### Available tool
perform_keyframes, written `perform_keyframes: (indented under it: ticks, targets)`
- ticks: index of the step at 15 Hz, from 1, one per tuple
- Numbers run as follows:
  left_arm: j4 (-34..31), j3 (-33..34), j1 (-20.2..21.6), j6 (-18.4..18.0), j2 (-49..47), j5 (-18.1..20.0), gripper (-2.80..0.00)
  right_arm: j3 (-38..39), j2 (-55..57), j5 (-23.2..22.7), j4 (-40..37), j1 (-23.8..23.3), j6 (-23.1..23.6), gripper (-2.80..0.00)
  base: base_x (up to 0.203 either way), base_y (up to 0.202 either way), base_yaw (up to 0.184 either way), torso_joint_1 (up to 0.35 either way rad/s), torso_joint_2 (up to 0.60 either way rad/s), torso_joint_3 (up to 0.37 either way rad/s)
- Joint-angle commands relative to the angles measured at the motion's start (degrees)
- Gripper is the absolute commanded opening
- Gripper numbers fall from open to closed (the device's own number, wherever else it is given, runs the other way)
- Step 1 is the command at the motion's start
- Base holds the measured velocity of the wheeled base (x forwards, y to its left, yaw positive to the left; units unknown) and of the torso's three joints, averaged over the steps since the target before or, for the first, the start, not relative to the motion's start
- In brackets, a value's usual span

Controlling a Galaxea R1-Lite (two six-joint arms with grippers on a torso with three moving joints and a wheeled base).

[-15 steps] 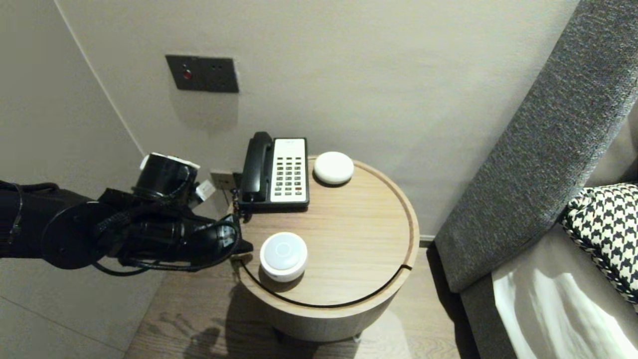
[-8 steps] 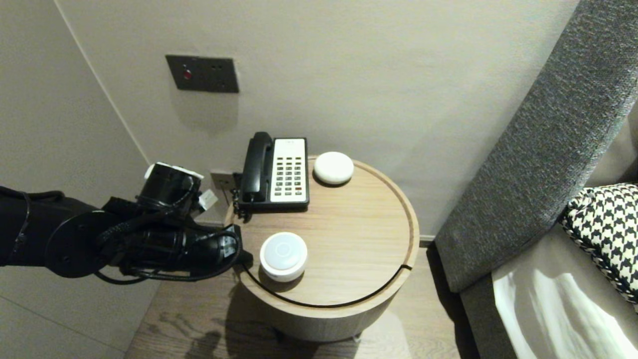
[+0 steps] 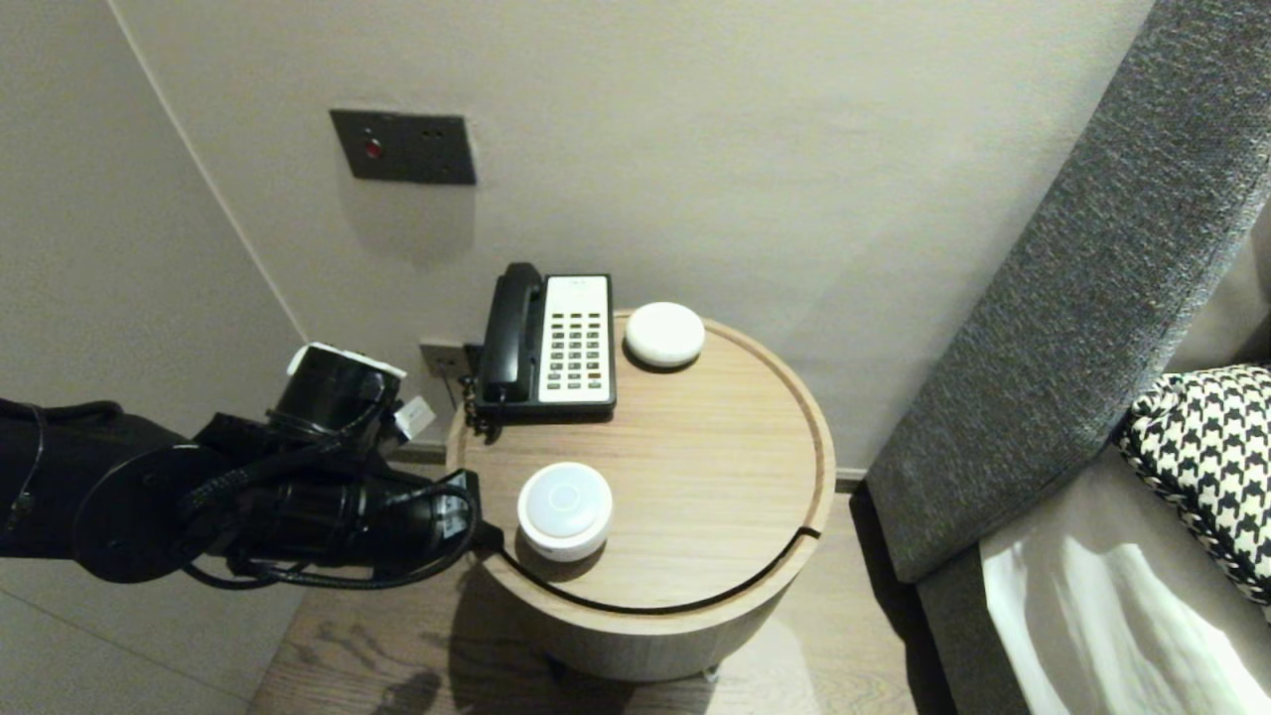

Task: Open the nightstand drawer

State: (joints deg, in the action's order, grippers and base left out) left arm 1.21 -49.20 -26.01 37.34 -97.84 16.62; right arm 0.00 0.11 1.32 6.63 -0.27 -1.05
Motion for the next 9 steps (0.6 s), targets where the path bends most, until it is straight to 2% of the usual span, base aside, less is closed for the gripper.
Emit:
perform_keyframes:
  ticks: [1, 9]
  targets:
    - [-0.1, 0.8, -0.1, 0.3, 1.3, 0.2, -2.80, 2.3, 0.1, 0.0, 0.1, 0.0, 0.0, -2.80, 0.000, 0.000, 0.000, 0.000, 0.00, 0.000]
    - [0.8, 4.5, -1.0, 0.4, 3.1, 0.3, -2.80, 2.3, 0.1, 0.0, 0.1, 0.0, 0.0, -2.80, 0.000, 0.000, 0.000, 0.000, 0.00, 0.000]
